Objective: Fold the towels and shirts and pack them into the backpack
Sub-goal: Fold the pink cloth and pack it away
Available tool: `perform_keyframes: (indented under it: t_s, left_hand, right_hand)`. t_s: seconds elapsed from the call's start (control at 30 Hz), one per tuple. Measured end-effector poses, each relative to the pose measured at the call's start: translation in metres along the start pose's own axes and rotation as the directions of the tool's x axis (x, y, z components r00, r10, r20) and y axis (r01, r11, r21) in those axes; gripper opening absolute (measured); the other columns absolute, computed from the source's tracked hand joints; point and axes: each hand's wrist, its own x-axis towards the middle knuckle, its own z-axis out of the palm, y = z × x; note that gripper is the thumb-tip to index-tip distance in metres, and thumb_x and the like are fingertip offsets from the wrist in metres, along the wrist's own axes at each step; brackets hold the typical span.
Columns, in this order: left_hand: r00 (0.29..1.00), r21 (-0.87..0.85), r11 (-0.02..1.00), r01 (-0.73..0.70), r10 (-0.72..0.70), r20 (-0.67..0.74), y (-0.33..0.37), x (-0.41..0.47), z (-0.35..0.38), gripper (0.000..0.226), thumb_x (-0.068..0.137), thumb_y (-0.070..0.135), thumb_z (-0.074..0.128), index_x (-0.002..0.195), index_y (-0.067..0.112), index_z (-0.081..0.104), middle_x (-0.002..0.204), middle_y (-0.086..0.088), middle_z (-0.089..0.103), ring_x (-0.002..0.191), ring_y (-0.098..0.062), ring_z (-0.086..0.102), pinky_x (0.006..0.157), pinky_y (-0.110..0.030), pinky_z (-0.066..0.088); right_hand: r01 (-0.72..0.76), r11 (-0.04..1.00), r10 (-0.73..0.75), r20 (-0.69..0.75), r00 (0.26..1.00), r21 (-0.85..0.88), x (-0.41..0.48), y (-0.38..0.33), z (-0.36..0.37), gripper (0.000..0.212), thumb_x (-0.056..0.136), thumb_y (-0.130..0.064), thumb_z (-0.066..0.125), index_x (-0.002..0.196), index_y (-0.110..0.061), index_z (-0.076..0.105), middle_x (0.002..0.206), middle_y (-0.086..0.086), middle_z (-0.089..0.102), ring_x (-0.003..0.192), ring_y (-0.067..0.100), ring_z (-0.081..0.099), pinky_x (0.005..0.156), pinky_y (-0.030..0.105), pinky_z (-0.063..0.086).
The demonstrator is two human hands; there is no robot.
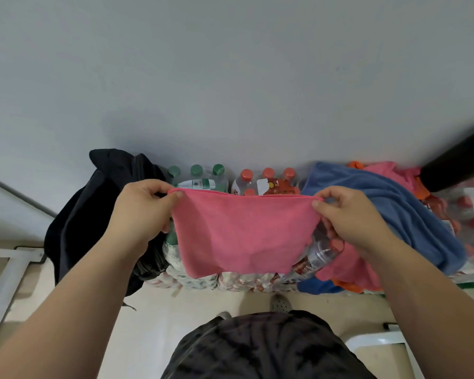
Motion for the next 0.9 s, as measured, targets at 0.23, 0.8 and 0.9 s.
perform_keyframes:
  t_s: [0.23, 0.8, 0.9]
  left_hand:
    - [0.955, -0.399, 0.868, 0.297, -0.27, 0.124, 0.007, 0.048, 0.038, 0.01, 0.103, 0.018, 0.053, 0.094, 0.016, 0.057, 0.08, -0.014, 0.074, 0.061, -0.023, 0.07, 0.058, -0.033, 0.057]
    - [1.0, -0.501, 0.865, 0.024, -0.017, 0.017, 0.029, 0.121, 0.045, 0.016, 0.101, 0.009, 0.054, 0.09, 0.019, 0.058, 0.098, -0.016, 0.074, 0.085, -0.023, 0.071, 0.073, -0.03, 0.057]
    - [0.999, -0.436, 0.899, 0.037, -0.036, 0.01, 0.019, 0.099, 0.042, 0.011, 0.099, 0.007, 0.058, 0.092, 0.015, 0.063, 0.093, -0.016, 0.074, 0.076, -0.022, 0.071, 0.071, -0.032, 0.057]
  right_hand:
    - [-0.337, 0.821, 0.278, 0.193, 0.941, 0.46, 0.055, -0.013, 0.028, 0.012, 0.104, -0.016, 0.051, 0.094, -0.018, 0.057, 0.091, 0.015, 0.074, 0.073, 0.024, 0.073, 0.058, 0.031, 0.056]
    - [-0.082, 0.815, 0.056, 0.063, 0.996, 0.573, 0.144, -0.036, 0.019, 0.013, 0.099, -0.006, 0.056, 0.091, -0.014, 0.061, 0.102, 0.014, 0.073, 0.081, 0.017, 0.069, 0.064, 0.02, 0.056]
    - [-0.071, 0.859, 0.059, 0.04, 0.997, 0.508, 0.134, -0.02, 0.016, 0.012, 0.096, -0.005, 0.062, 0.088, -0.013, 0.067, 0.087, 0.007, 0.074, 0.081, 0.018, 0.07, 0.076, 0.032, 0.057]
